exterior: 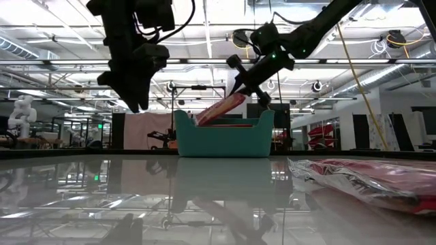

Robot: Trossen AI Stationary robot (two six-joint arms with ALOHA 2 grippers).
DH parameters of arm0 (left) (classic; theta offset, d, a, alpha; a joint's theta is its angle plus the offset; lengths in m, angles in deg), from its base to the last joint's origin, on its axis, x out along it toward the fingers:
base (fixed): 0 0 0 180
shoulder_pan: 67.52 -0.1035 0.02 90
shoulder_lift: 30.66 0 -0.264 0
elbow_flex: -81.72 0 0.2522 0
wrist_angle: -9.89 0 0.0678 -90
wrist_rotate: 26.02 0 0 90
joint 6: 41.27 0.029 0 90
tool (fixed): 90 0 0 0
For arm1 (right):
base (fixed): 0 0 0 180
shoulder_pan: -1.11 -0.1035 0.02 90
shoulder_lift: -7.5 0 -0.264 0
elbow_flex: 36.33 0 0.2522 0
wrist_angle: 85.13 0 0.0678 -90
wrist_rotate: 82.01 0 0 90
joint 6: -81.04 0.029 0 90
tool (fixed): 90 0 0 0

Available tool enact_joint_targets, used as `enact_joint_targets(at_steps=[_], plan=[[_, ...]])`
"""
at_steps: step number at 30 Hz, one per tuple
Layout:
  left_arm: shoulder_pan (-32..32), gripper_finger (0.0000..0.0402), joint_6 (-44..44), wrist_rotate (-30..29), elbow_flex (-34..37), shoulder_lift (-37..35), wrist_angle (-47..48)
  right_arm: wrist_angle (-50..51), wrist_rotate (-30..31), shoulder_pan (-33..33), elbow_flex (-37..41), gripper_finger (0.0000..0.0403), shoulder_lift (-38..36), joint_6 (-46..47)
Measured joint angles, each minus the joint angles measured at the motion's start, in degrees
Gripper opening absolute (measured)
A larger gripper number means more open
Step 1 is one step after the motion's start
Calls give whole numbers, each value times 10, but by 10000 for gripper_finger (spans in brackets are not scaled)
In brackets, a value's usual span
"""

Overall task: Sort popcorn bags into baskets
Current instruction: Put the popcorn bag into the green bin

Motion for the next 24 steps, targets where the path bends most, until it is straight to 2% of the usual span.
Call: enact_joint_targets(at_steps=[4, 10, 18, 24], plan=[[-6, 152, 12, 5, 0, 0, 0, 23, 5, 0, 0, 17, 0, -9], [-7, 152, 34, 21, 0, 0, 9, 42, 18, 6, 0, 68, 0, -13], [6, 152, 54, 28, 5, -1, 107, 49, 2, 20, 0, 134, -16, -55], [47, 152, 41, 182, 66, -31, 105, 75, -98, 21, 0, 148, -63, -155]])
